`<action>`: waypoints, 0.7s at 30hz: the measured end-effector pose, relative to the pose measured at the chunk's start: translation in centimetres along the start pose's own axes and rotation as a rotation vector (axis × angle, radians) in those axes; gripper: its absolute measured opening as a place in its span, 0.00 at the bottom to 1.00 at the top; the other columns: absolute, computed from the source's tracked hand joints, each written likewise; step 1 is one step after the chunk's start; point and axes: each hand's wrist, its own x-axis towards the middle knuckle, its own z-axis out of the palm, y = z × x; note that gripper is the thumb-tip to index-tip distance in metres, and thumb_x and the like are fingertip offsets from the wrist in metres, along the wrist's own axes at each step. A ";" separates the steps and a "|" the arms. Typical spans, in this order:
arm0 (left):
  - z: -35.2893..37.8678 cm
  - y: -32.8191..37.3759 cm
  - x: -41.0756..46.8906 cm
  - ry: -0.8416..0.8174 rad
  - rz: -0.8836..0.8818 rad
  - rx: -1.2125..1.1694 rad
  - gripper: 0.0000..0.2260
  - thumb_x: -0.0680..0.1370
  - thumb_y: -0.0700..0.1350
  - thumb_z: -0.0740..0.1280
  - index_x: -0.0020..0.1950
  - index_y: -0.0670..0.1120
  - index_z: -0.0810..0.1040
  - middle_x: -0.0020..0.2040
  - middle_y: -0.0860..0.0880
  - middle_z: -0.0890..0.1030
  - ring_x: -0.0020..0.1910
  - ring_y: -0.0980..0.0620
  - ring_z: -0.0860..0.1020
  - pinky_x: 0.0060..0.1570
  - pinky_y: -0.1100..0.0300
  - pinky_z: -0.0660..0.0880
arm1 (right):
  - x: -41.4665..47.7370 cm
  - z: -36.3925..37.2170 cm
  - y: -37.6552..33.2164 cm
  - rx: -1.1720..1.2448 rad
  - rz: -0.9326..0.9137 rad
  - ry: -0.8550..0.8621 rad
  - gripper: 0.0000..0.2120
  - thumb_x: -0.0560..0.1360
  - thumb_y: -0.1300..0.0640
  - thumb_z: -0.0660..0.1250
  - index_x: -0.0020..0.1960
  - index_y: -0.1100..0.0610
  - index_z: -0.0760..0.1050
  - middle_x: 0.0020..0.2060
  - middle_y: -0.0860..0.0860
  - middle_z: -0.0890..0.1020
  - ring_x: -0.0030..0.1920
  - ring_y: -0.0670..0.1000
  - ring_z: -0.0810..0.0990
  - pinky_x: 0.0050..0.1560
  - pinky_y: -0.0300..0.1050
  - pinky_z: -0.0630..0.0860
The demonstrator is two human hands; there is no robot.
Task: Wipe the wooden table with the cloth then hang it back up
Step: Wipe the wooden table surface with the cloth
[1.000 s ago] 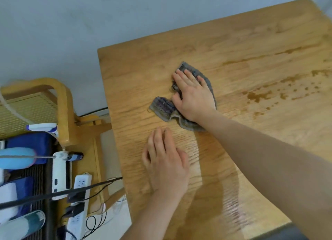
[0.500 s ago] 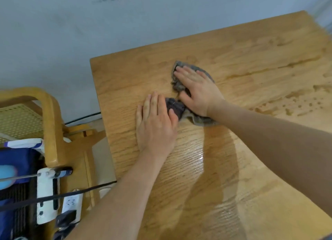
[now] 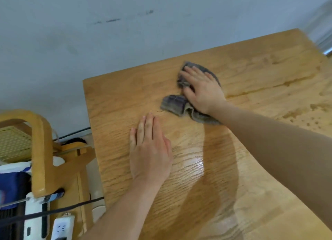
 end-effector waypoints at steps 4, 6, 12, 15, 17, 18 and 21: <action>0.1 0.2 0.2 -0.009 -0.023 0.031 0.27 0.79 0.50 0.45 0.76 0.42 0.60 0.77 0.45 0.61 0.77 0.47 0.56 0.74 0.45 0.56 | 2.2 0.2 0.6 -0.058 0.296 0.035 0.28 0.79 0.42 0.49 0.77 0.50 0.58 0.77 0.48 0.56 0.77 0.50 0.51 0.75 0.56 0.48; 0.1 0.4 0.2 -0.015 -0.032 0.050 0.27 0.78 0.50 0.46 0.76 0.42 0.61 0.76 0.45 0.62 0.76 0.47 0.57 0.73 0.45 0.57 | 3.1 1.1 -2.9 -0.046 0.258 0.047 0.30 0.78 0.38 0.49 0.76 0.51 0.59 0.77 0.49 0.58 0.77 0.51 0.52 0.74 0.58 0.49; 0.2 0.5 0.0 0.010 -0.053 0.076 0.25 0.78 0.49 0.48 0.72 0.42 0.67 0.72 0.45 0.69 0.73 0.46 0.64 0.72 0.46 0.59 | 2.1 3.3 -9.6 0.048 -0.174 -0.051 0.24 0.80 0.43 0.52 0.74 0.47 0.63 0.76 0.46 0.60 0.77 0.48 0.53 0.75 0.54 0.49; 0.3 0.3 0.1 0.014 -0.041 0.086 0.26 0.78 0.50 0.46 0.74 0.43 0.65 0.74 0.47 0.66 0.75 0.49 0.60 0.73 0.50 0.54 | 2.4 1.9 -2.3 0.032 -0.005 0.075 0.23 0.80 0.46 0.54 0.73 0.48 0.65 0.75 0.46 0.63 0.76 0.47 0.56 0.74 0.52 0.52; 0.4 0.3 0.2 0.021 -0.036 0.077 0.27 0.78 0.50 0.45 0.75 0.44 0.63 0.76 0.47 0.63 0.76 0.50 0.57 0.73 0.51 0.51 | 2.6 0.3 2.7 0.011 0.200 0.090 0.24 0.80 0.46 0.52 0.75 0.49 0.63 0.76 0.47 0.61 0.76 0.48 0.55 0.74 0.53 0.51; 0.4 0.4 0.2 0.022 -0.036 0.075 0.27 0.78 0.50 0.45 0.75 0.44 0.62 0.76 0.47 0.63 0.76 0.50 0.57 0.74 0.52 0.50 | 2.5 -0.2 3.8 -0.003 0.248 0.076 0.24 0.81 0.46 0.50 0.76 0.50 0.61 0.77 0.48 0.59 0.77 0.48 0.54 0.75 0.53 0.50; 0.3 0.5 0.2 0.038 -0.044 0.067 0.26 0.78 0.49 0.48 0.74 0.43 0.64 0.75 0.46 0.65 0.75 0.49 0.58 0.73 0.50 0.52 | -0.3 0.0 1.6 0.009 0.166 0.047 0.25 0.80 0.47 0.50 0.76 0.50 0.60 0.77 0.49 0.58 0.77 0.50 0.53 0.75 0.55 0.50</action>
